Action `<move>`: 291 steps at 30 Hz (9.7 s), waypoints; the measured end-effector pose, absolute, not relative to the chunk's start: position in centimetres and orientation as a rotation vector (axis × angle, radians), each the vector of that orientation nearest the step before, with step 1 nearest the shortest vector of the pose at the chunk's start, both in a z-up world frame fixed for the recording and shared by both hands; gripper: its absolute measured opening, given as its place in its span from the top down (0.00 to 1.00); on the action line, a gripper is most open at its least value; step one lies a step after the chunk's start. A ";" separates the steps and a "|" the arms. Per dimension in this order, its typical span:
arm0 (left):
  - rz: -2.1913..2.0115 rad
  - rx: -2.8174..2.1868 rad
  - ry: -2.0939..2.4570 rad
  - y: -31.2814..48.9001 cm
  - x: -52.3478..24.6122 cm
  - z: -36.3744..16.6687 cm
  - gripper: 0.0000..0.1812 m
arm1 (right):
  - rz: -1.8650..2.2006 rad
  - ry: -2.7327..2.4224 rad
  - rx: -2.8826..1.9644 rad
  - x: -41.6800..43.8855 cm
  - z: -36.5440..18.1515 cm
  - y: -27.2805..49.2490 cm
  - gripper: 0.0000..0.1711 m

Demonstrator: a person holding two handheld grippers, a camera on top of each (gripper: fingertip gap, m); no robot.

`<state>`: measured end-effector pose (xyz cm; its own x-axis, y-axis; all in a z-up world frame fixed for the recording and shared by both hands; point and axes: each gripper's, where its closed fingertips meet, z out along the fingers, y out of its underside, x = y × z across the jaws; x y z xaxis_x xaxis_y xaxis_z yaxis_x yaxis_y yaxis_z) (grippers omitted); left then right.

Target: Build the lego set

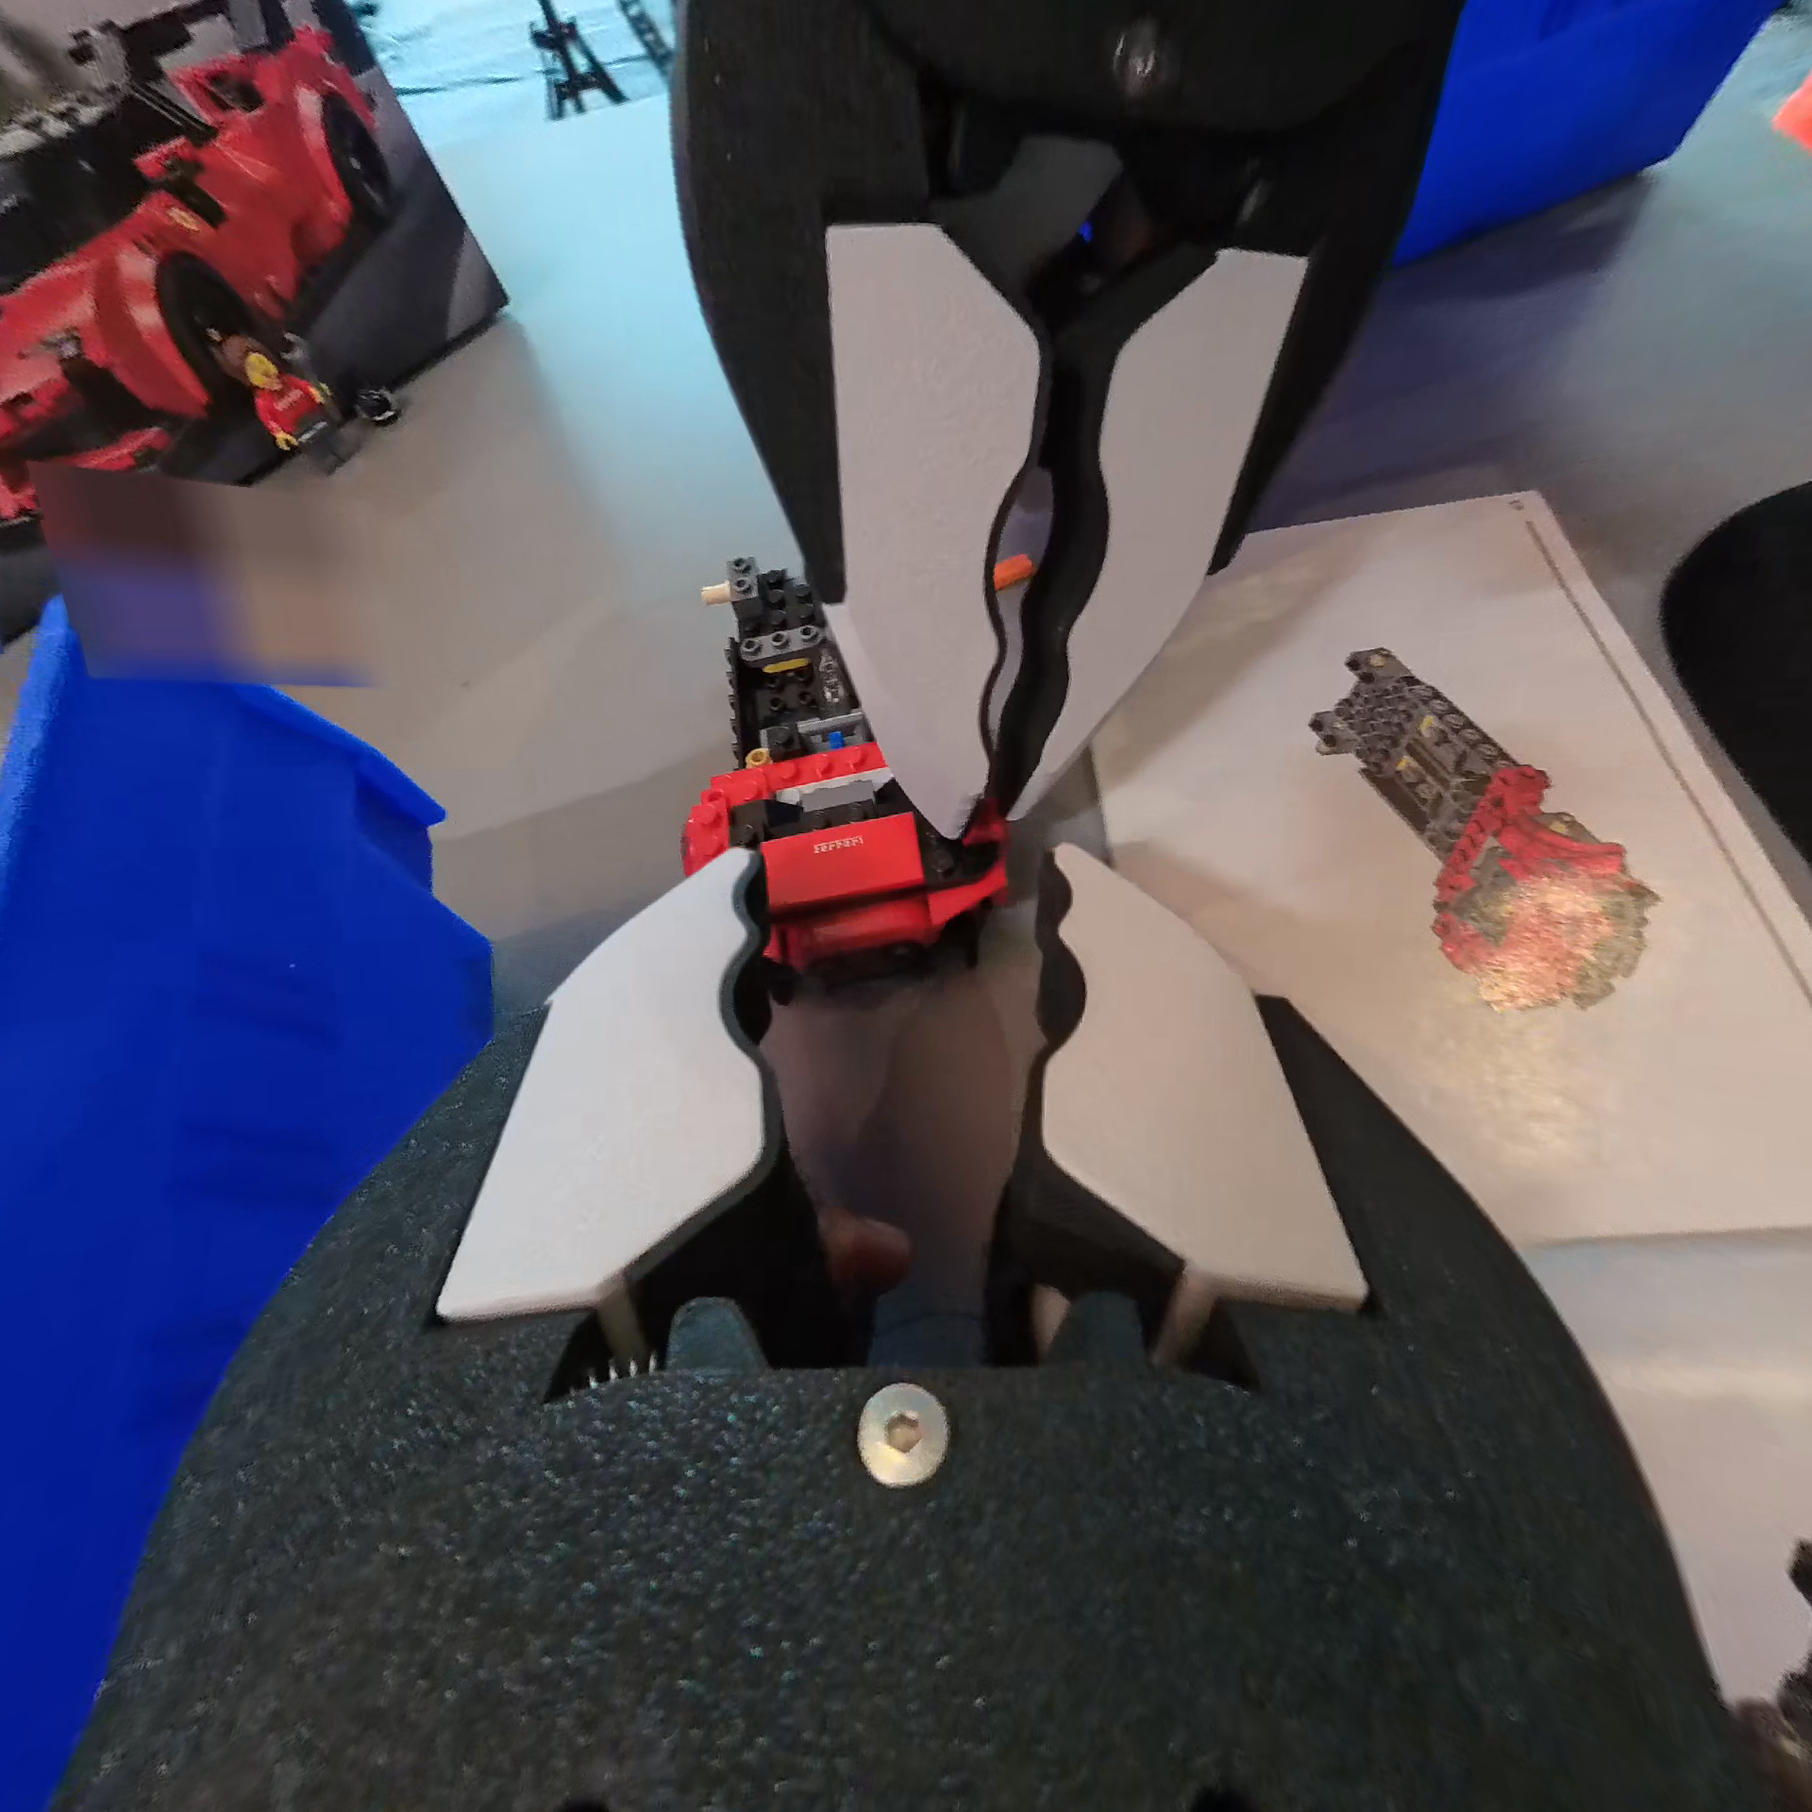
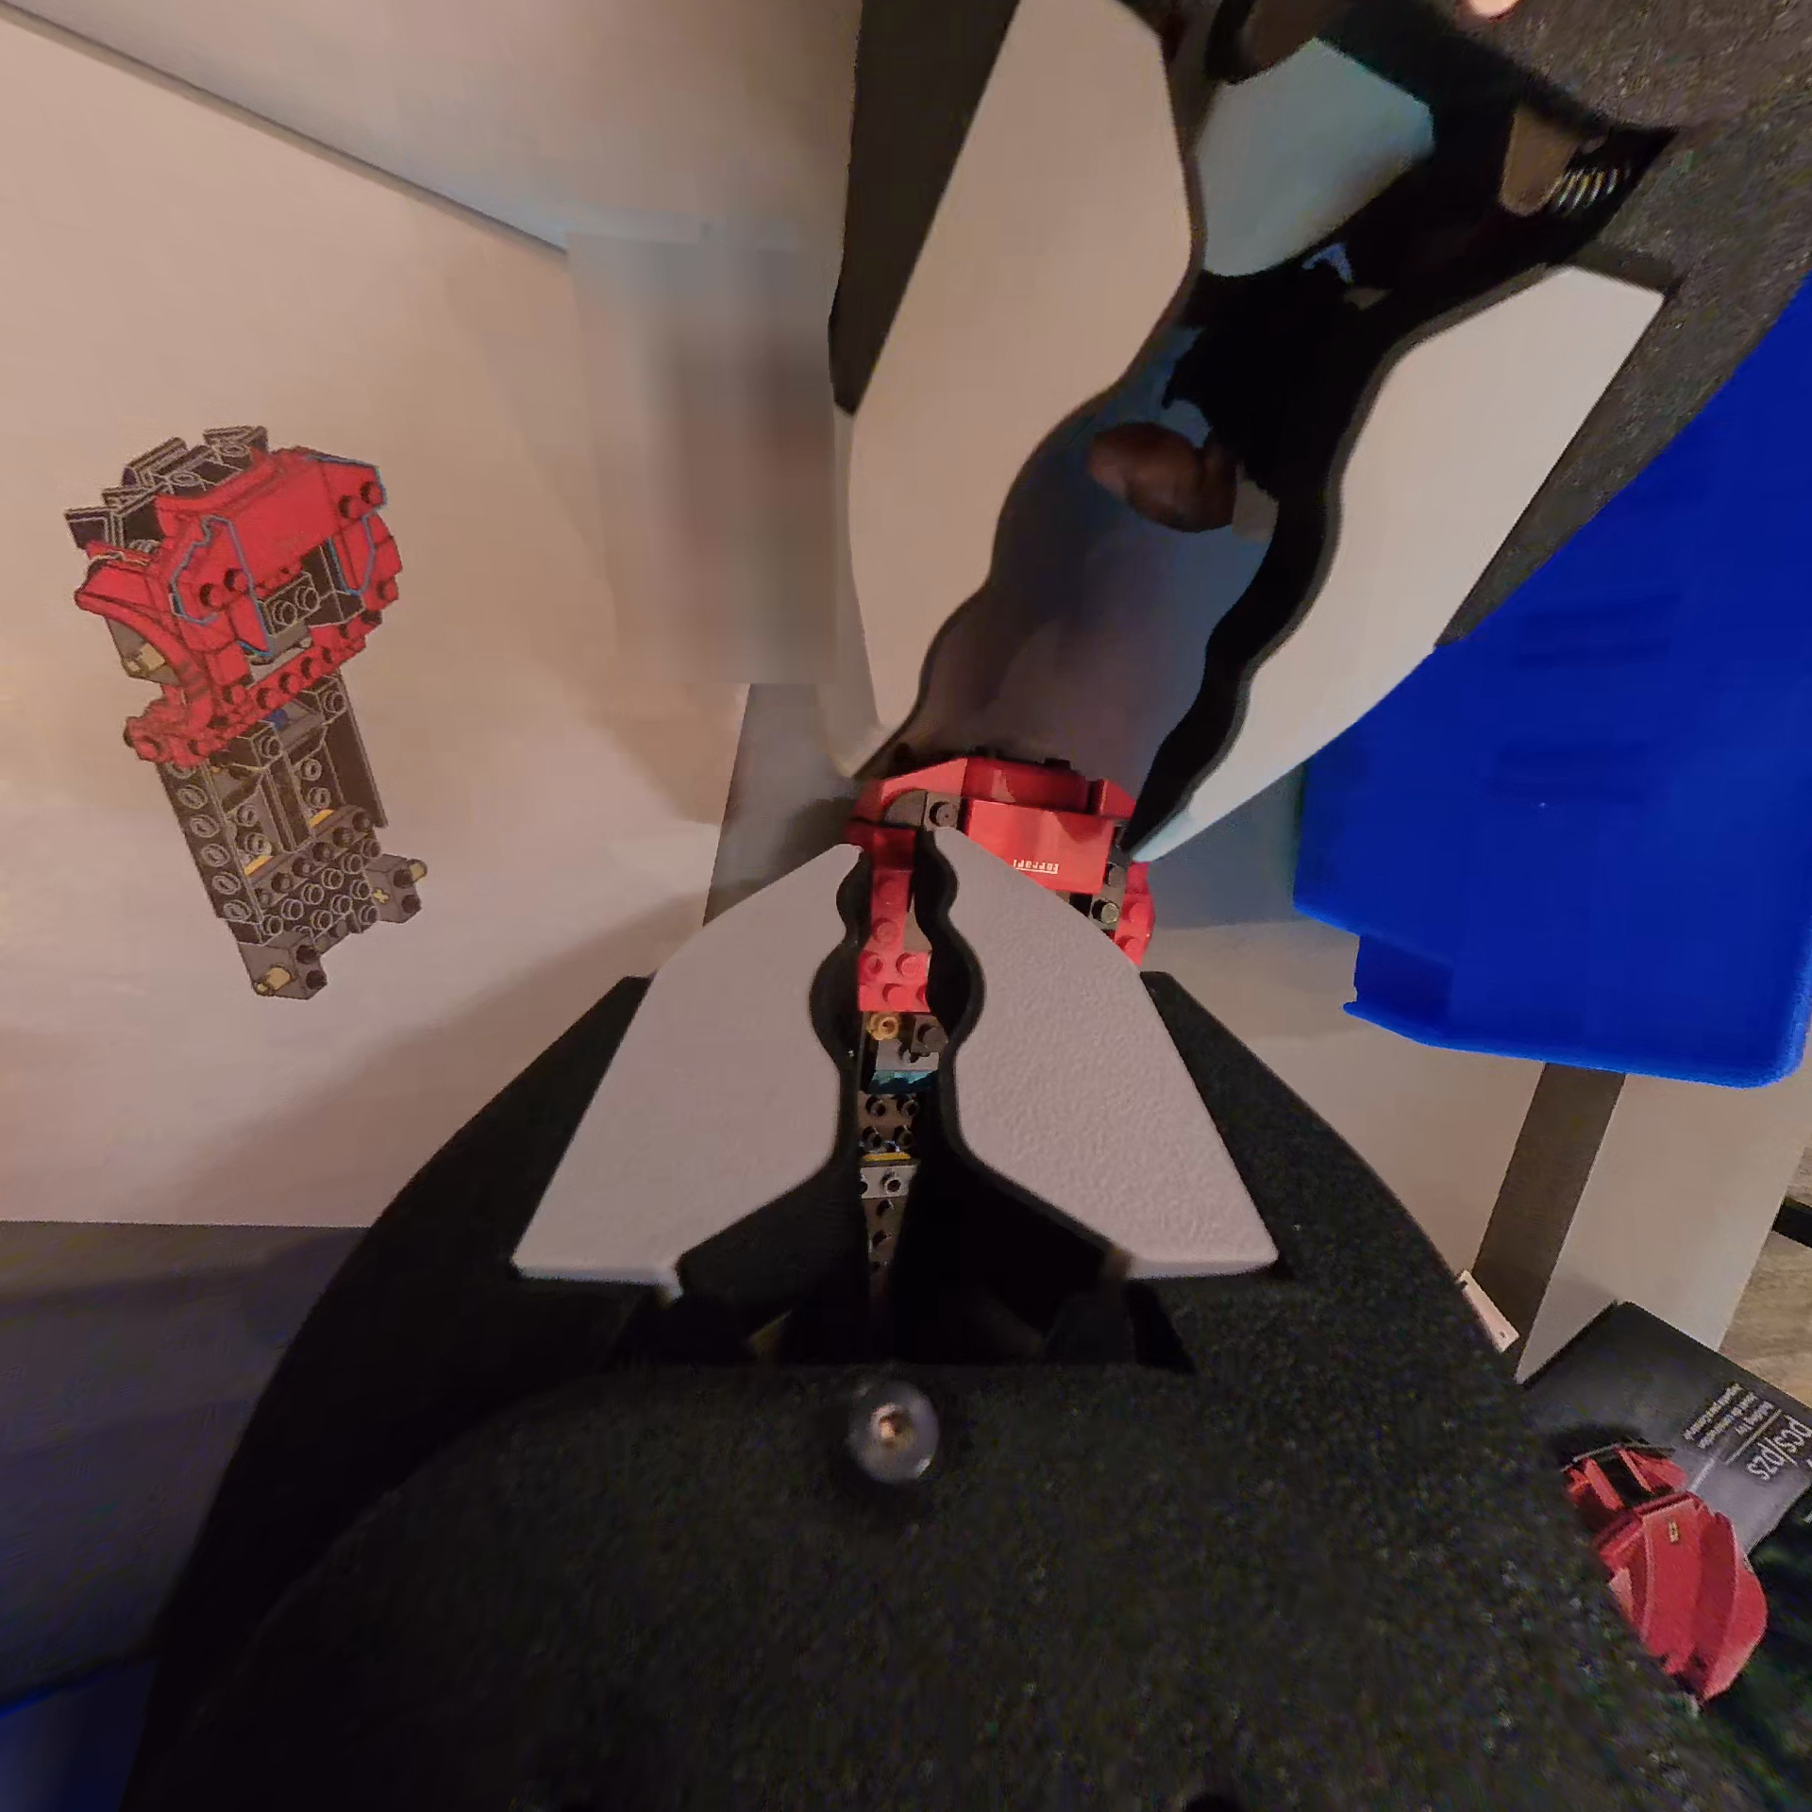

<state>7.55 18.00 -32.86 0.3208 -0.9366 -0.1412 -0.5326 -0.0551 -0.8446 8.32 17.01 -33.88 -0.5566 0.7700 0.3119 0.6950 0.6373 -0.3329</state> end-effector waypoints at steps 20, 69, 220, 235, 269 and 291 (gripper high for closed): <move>-0.513 -1.709 1.424 17.9 7.6 -34.0 0.67 | 0.197 -2.409 -1.142 8.4 -33.9 17.1 0.95; -0.520 -1.701 1.412 18.0 7.3 -34.0 0.70 | 0.072 -2.311 -1.110 8.4 -33.8 17.4 0.93; -0.341 -1.743 1.353 18.8 6.9 -34.0 0.80 | 0.354 -2.234 -1.567 9.1 -32.9 17.3 0.91; -0.347 -1.745 1.341 18.8 6.9 -34.0 0.80 | 0.243 -2.256 -1.537 9.2 -33.9 17.5 1.00; -0.371 -1.751 1.316 18.9 6.9 -34.0 0.80 | 0.197 -2.162 -1.296 9.2 -33.9 17.9 0.97; -0.310 -1.749 1.342 19.0 6.3 -33.8 0.75 | -0.056 -1.922 -1.479 10.6 -34.8 20.0 0.71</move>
